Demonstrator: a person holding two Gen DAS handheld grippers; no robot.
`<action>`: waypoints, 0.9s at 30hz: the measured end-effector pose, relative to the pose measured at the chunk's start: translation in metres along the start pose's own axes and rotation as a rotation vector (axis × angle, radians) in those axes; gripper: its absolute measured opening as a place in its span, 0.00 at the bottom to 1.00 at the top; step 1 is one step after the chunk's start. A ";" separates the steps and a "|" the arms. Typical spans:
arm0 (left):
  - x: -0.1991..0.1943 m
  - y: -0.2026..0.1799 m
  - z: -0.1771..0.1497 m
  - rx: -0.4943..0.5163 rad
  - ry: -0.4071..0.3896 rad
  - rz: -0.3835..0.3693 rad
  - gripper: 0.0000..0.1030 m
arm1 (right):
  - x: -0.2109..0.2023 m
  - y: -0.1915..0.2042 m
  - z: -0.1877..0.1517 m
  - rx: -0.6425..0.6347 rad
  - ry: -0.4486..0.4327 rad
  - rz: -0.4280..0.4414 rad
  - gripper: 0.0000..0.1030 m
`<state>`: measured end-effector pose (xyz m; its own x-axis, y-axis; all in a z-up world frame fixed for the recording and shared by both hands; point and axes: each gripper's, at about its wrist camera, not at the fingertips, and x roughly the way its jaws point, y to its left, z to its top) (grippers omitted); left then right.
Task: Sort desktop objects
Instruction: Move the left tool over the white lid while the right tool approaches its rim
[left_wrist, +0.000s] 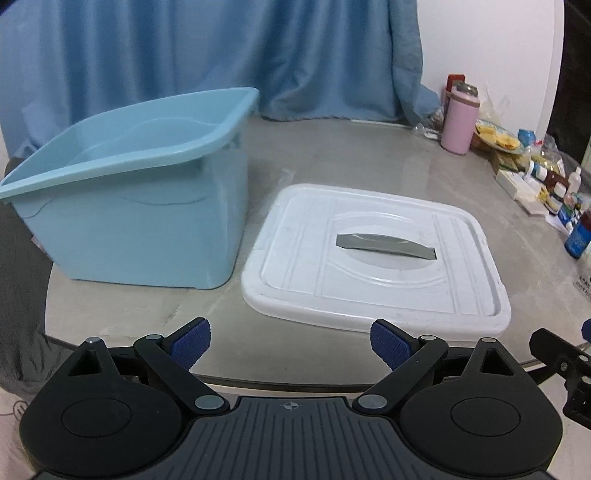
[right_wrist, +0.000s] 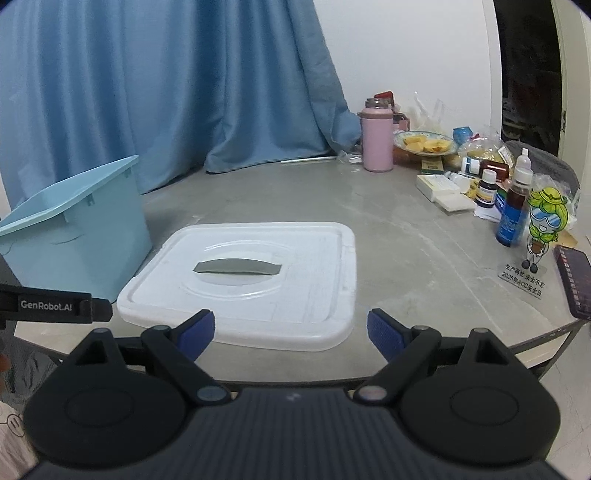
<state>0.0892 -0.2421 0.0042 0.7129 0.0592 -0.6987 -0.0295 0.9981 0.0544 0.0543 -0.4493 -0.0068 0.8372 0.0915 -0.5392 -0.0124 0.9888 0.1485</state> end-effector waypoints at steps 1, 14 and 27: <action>0.001 0.000 0.001 0.003 0.003 0.000 0.92 | 0.001 -0.001 0.000 0.002 0.004 -0.001 0.87; 0.037 -0.010 0.020 0.032 0.026 -0.043 0.92 | 0.023 -0.017 0.014 0.009 0.002 -0.031 0.87; 0.086 -0.004 0.054 0.007 0.083 -0.015 0.92 | 0.080 -0.022 0.038 0.045 0.070 -0.008 0.87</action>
<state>0.1883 -0.2423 -0.0175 0.6526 0.0462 -0.7563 -0.0148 0.9987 0.0483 0.1423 -0.4687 -0.0215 0.7968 0.0927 -0.5971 0.0205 0.9834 0.1800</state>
